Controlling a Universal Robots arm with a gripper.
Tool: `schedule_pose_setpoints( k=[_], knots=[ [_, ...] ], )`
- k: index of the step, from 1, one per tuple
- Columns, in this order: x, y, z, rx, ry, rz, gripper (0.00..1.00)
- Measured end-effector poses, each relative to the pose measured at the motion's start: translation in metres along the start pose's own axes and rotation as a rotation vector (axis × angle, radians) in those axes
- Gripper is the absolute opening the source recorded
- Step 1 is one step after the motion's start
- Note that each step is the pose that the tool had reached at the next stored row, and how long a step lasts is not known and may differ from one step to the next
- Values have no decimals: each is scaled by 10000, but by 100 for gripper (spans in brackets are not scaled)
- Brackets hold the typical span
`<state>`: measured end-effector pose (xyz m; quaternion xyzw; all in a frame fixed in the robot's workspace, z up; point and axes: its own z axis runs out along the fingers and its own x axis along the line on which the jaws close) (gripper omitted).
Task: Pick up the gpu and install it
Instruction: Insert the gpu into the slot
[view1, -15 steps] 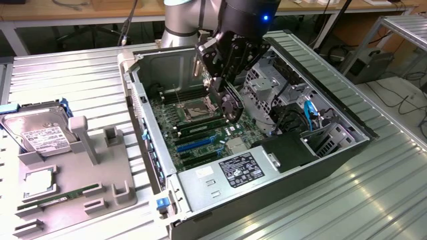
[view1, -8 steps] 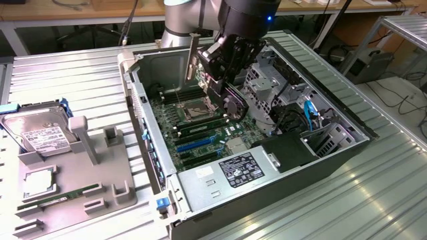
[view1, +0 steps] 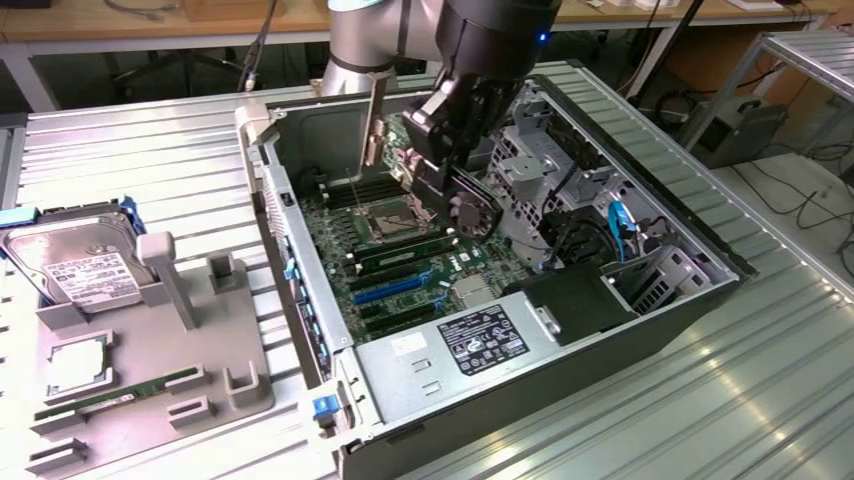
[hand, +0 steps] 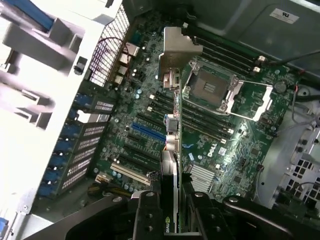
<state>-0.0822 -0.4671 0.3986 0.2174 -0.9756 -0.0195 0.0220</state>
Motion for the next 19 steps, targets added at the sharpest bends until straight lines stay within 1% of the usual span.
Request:
schedule_pose_setpoints(
  k=[5,6,7,9,10,11,12,13,14,16,17,18,19],
  knots=[
    [0,-1,11,24,41,-1024,26],
    [-1,-1,19,37,62,-1607,26],
    [-1,-1,24,37,71,-1880,26],
    [-1,-2,32,40,82,-2266,26],
    [-1,-2,38,47,97,-2655,26],
    [-2,-2,42,54,107,-2933,26],
    [-2,-3,46,57,112,-3215,26],
    [-1,-3,48,54,109,-3369,26],
    [-1,-3,49,41,101,-3515,26],
    [-2,-3,52,-41,48,-3843,26],
    [-2,-3,52,-113,-3,-4019,26],
    [-2,-3,52,-150,-27,-4139,26],
    [-2,-2,52,-166,-43,-4273,26]
  ],
)
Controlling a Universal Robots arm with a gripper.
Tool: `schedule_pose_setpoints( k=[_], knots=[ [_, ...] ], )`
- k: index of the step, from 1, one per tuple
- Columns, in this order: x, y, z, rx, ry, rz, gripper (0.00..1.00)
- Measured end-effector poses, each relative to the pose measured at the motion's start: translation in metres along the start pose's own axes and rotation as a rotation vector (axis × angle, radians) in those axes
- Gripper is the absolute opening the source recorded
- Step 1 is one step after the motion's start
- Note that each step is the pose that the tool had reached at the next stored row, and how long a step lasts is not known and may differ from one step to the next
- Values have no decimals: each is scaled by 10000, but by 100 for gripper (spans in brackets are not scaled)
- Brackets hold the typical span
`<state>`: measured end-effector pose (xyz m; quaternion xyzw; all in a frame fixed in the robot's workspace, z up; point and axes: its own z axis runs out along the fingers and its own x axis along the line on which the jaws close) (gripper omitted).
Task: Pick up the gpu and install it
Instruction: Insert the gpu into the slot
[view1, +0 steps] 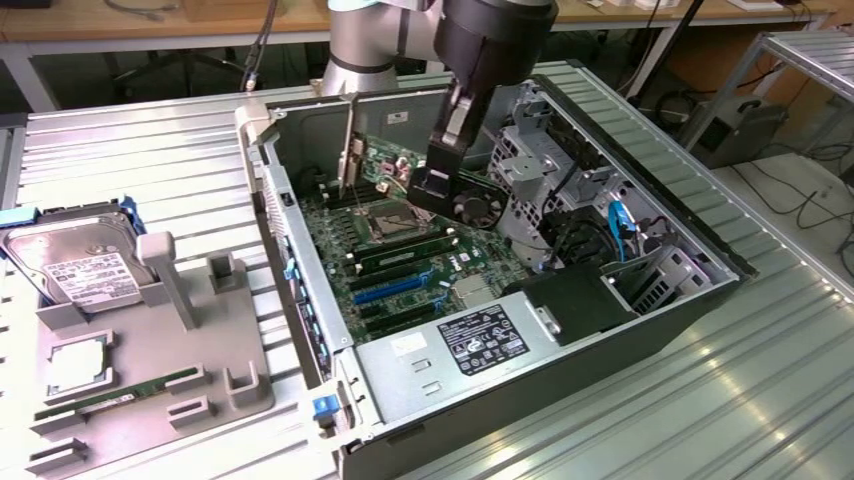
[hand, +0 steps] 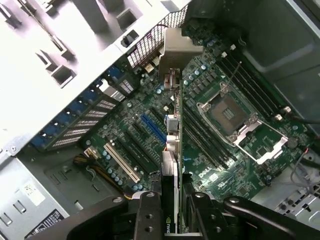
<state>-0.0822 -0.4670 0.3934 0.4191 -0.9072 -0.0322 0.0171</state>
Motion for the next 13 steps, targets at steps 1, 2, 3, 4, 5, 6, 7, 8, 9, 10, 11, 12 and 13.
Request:
schedule_pose_setpoints(
  k=[1,2,3,4,5,6,7,8,9,10,11,12,13],
  knots=[
    [0,-1,2,22,-9,-218,26],
    [0,-1,4,65,-23,-476,26],
    [0,-1,8,124,-46,-842,26],
    [0,-2,11,155,-56,-1097,26],
    [0,-2,15,169,-55,-1293,26],
    [0,-2,18,179,-48,-1490,26],
    [0,-2,24,186,-39,-1724,26],
    [0,-3,28,188,-32,-1888,26],
    [0,-3,37,191,-16,-2171,26],
    [0,-4,42,193,-6,-2339,26],
    [0,-4,52,193,12,-2632,26],
    [0,-5,59,192,23,-2812,26],
    [0,-5,66,192,33,-2990,26]
  ],
)
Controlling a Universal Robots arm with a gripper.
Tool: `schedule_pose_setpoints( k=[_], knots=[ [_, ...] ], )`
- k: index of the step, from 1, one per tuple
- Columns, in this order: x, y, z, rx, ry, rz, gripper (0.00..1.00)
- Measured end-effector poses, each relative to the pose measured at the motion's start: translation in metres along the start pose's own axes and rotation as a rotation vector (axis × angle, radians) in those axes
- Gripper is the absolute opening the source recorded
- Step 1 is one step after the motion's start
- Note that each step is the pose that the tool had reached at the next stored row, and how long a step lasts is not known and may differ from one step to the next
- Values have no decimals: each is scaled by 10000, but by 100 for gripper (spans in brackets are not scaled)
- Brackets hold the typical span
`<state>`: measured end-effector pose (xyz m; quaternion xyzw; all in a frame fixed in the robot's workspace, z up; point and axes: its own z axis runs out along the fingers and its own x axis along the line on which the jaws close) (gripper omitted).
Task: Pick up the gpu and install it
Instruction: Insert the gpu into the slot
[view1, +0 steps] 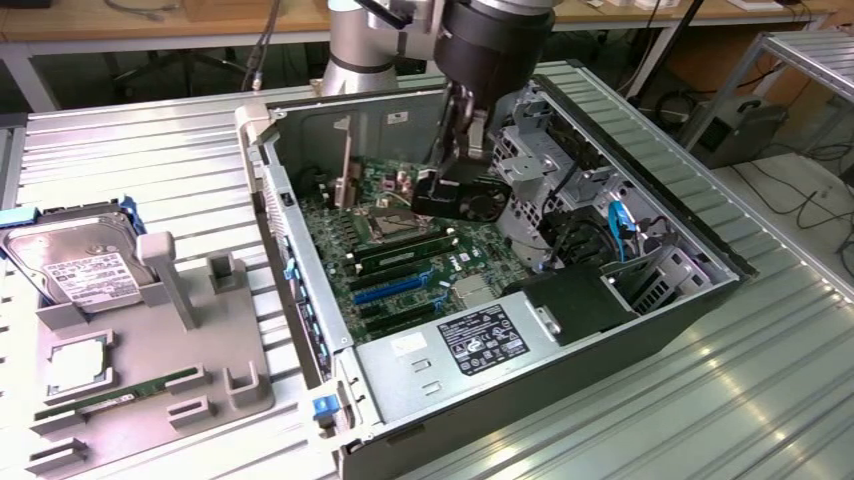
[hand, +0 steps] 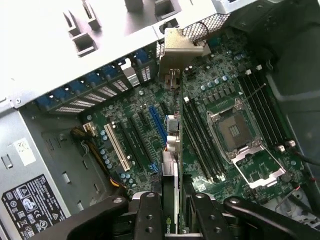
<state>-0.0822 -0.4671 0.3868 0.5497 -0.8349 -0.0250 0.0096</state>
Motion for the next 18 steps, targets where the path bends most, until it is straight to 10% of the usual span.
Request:
schedule_pose_setpoints(
  k=[13,18],
  knots=[
    [1,-7,127,-35,160,-3053,26],
    [26,2,183,-43,96,-3223,26]
  ],
)
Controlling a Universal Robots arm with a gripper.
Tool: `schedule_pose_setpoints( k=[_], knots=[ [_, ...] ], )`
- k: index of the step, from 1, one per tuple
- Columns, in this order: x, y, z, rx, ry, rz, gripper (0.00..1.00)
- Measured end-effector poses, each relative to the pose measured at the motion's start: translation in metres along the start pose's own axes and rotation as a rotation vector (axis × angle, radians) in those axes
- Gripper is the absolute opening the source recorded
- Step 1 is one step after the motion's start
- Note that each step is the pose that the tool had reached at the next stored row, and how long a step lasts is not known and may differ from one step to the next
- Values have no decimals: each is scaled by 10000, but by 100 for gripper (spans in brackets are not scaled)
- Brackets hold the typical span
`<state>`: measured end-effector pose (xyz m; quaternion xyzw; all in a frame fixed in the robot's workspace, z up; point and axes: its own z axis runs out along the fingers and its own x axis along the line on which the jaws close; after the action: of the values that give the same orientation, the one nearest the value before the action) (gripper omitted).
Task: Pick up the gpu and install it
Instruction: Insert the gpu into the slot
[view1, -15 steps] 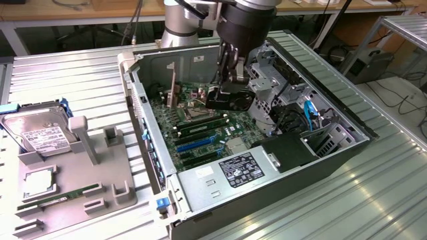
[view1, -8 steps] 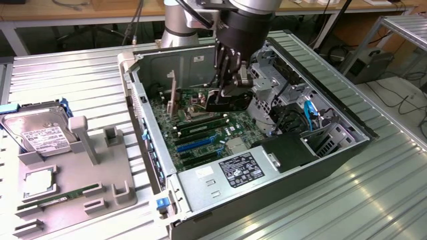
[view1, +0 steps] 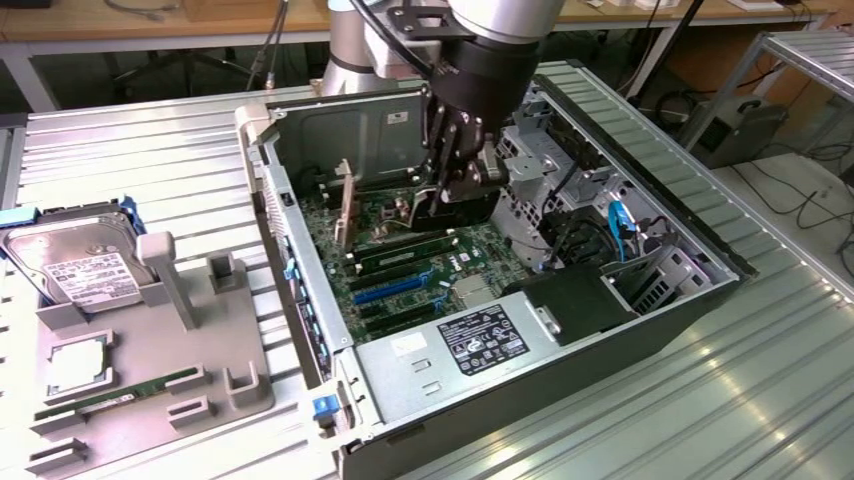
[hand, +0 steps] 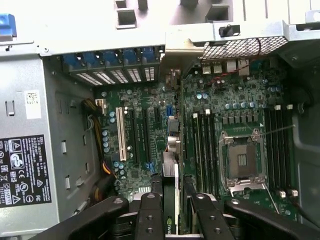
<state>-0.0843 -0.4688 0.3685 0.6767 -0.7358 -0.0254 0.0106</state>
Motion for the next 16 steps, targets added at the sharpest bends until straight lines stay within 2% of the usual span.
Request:
schedule_pose_setpoints(
  k=[8,13,16],
  knots=[
    [58,90,112,47,-8,-33,26],
    [63,133,169,169,-13,-154,26],
    [65,153,204,207,-13,-231,26]
  ],
)
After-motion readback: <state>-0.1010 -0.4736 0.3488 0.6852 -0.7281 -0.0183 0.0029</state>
